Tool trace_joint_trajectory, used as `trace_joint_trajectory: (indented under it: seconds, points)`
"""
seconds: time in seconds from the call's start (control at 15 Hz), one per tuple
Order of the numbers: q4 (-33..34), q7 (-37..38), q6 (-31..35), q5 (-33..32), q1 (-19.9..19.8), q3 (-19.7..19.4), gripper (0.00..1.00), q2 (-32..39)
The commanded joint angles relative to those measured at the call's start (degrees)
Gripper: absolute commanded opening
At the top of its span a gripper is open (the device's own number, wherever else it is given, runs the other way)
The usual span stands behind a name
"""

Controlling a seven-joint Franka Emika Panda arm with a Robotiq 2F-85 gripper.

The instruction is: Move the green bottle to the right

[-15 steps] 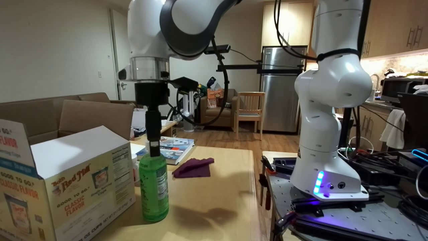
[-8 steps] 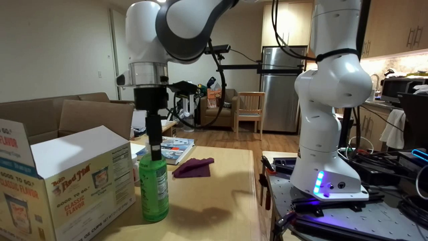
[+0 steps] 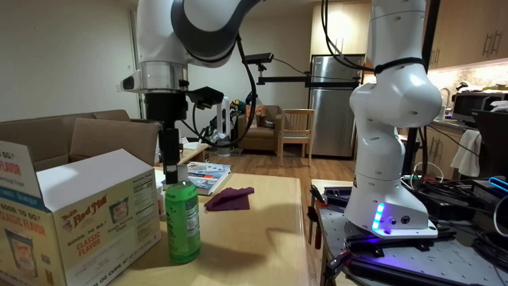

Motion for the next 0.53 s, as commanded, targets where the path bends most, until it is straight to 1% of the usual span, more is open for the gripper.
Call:
trace_joint_trajectory:
  seconds: [0.0, 0.07, 0.13, 0.2, 0.27, 0.33, 0.4, 0.47]
  points:
    - [1.11, -0.12, -3.04, 0.15, -0.61, -0.02, 0.53, 0.59]
    - [1.11, 0.23, -3.78, 0.14, -0.65, -0.08, 0.47, 0.47]
    - [1.02, 1.73, -4.04, -1.38, -0.62, -0.23, 0.39, 0.33]
    - [1.12, 2.06, -4.56, -1.68, -0.65, -0.32, 0.84, 0.24]
    - [1.22, 2.44, -5.01, -2.02, -0.62, -0.4, 0.8, 0.23]
    - [1.3, 2.48, -5.34, -2.01, -0.61, -0.44, 0.81, 0.25]
    - [1.46, 2.49, -5.85, -2.15, -0.6, -0.48, 0.85, 0.29]
    - [1.58, 2.56, -6.13, -2.17, -0.6, -0.52, 0.92, 0.31]
